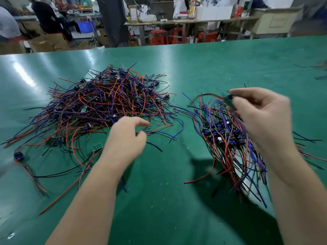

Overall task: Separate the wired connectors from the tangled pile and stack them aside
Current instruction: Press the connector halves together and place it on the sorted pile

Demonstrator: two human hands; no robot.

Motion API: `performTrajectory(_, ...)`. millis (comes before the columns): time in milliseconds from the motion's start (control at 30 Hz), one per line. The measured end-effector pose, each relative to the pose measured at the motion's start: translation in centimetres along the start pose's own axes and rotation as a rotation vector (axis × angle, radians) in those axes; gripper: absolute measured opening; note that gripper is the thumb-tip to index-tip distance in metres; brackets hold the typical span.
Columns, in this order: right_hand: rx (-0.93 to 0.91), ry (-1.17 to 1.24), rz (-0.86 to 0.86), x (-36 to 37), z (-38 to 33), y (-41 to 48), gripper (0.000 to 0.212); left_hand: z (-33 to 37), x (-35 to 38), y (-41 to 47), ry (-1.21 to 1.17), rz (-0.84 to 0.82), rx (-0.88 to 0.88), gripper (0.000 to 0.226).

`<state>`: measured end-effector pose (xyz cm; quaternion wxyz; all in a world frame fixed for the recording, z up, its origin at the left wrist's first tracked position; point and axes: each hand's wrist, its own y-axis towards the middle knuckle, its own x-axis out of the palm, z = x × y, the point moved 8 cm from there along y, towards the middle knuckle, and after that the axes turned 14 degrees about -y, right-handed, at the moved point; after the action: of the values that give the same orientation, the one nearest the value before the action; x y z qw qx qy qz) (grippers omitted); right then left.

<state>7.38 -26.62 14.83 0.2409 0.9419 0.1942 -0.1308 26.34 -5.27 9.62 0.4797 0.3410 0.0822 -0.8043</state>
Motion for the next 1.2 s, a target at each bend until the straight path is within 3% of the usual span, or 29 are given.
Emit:
performTrajectory(100,0.002,-0.309,0.183,-3.3,1.0,1.2,0.021,-2.8,-1.0,0.5,0.295,0.008,-0.163,0.049)
performTrajectory(200,-0.072,-0.549,0.224,-4.2,0.6,1.5,0.023,-4.9,-0.4,0.2,0.464,-0.088,-0.329,0.044)
performTrajectory(267,-0.079,-0.727,0.101,-3.2,1.2,1.7,0.019,-5.2,-0.3,0.3,0.515,-0.082,-0.312,0.037)
performTrajectory(400,0.130,-1.010,-0.310,-0.6,5.5,1.4,0.021,-5.3,-1.2,0.7,0.394,0.005,-0.267,0.036)
performTrajectory(467,0.173,-1.076,-0.382,-0.2,6.2,1.1,0.013,-4.8,-1.5,0.8,0.360,0.051,-0.227,0.031)
performTrajectory(533,0.123,-1.059,-0.296,-0.3,5.4,1.3,0.013,-3.6,-1.8,0.9,0.273,0.131,-0.115,0.033)
performTrajectory(633,-0.047,-0.824,-0.112,-0.2,2.6,1.3,0.012,-1.3,-2.1,0.6,-0.078,0.230,0.063,0.052)
performTrajectory(733,-0.118,-0.585,-0.163,1.9,0.8,0.1,0.010,0.2,-2.2,0.2,-0.111,0.269,0.202,0.041)
performTrajectory(1000,-0.211,-0.543,-0.306,4.5,0.6,-1.3,0.012,-1.0,-2.6,0.2,0.015,0.304,0.098,0.016)
performTrajectory(1200,-0.203,-0.527,-0.337,4.9,0.9,-1.5,0.014,-1.8,-3.1,0.5,-0.142,0.319,0.073,0.011)
